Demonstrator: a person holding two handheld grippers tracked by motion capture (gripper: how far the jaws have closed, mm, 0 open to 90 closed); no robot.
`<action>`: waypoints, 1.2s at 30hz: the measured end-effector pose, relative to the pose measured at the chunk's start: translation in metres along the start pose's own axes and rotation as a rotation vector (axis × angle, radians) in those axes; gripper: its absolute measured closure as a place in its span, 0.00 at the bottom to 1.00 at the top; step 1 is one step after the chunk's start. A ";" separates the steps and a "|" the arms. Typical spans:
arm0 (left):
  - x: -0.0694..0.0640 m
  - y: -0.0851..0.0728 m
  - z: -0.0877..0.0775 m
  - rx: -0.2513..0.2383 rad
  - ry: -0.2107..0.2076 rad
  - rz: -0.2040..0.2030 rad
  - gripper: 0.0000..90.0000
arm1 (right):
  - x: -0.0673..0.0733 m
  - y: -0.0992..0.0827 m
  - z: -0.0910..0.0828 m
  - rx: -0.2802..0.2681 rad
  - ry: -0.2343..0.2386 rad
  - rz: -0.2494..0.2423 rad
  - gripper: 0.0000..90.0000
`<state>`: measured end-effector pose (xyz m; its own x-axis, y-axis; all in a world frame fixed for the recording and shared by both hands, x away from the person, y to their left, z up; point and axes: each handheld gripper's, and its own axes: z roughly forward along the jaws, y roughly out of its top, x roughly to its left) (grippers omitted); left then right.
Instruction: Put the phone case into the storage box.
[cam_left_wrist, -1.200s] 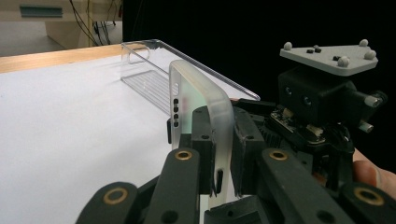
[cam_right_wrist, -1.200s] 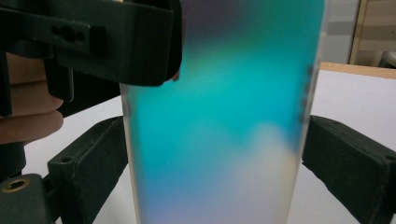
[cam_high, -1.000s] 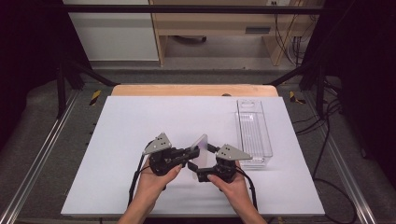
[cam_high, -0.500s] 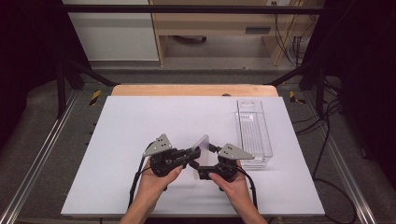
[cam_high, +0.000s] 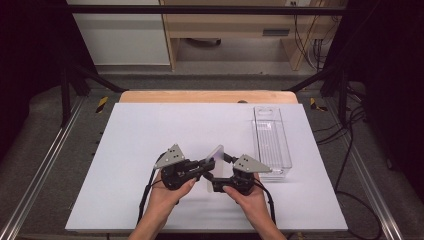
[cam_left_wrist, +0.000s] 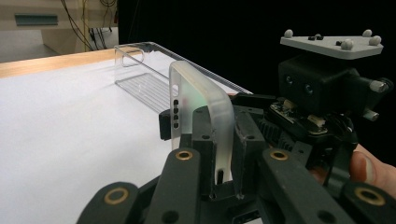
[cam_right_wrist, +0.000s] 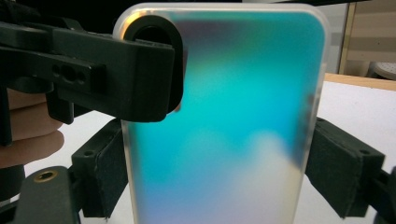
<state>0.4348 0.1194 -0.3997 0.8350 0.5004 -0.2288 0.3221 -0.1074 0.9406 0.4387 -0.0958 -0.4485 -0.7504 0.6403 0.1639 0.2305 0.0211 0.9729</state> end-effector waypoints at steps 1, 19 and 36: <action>0.000 0.000 0.000 -0.001 -0.001 -0.002 0.91 | 0.000 0.000 0.000 0.000 0.001 -0.001 0.19; 0.001 0.001 -0.002 -0.049 0.001 -0.032 0.82 | -0.001 0.002 -0.002 0.020 -0.015 -0.020 0.20; 0.025 -0.016 -0.035 -0.121 0.217 -0.037 0.17 | -0.007 -0.001 -0.006 0.031 -0.060 -0.020 0.20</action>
<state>0.4348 0.1638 -0.4111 0.7040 0.6763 -0.2169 0.2841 0.0117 0.9587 0.4398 -0.1043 -0.4497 -0.7172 0.6840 0.1332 0.2354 0.0579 0.9702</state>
